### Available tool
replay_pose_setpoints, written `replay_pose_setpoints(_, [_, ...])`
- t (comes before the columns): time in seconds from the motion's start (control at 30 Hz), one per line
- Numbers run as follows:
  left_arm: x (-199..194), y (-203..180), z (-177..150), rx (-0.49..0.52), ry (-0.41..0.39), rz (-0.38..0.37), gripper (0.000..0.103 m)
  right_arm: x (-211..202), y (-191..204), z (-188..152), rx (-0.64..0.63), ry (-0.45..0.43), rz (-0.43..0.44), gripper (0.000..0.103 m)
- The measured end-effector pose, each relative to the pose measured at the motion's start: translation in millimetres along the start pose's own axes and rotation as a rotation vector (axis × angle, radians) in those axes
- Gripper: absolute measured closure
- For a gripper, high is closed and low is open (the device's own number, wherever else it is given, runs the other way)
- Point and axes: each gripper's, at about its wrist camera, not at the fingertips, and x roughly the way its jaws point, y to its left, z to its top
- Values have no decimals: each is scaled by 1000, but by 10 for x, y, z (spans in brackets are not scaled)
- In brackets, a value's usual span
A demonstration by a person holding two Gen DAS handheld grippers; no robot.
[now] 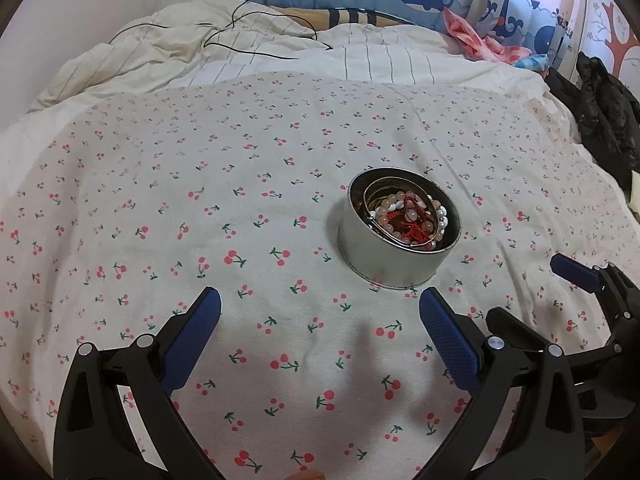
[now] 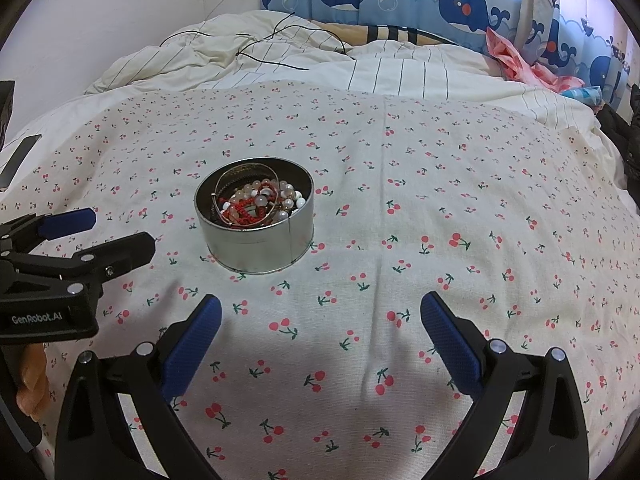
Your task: Organize jewelry
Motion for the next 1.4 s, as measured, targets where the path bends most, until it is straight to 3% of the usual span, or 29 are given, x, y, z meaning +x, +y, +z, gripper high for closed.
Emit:
replay_pose_setpoints(1.03, [-26,-100,-3,42,-5,2,7,16,-11,-12,0,5,0,7])
replay_pose_setpoints(1.3, [-20,-107,-3,32,5,-4,7,29,-17,-37,0,8,1,7])
replay_pose_setpoints(1.4, [0,-63,-8,-5,31,-39,7,30,-16,-27,-1,8,2,7])
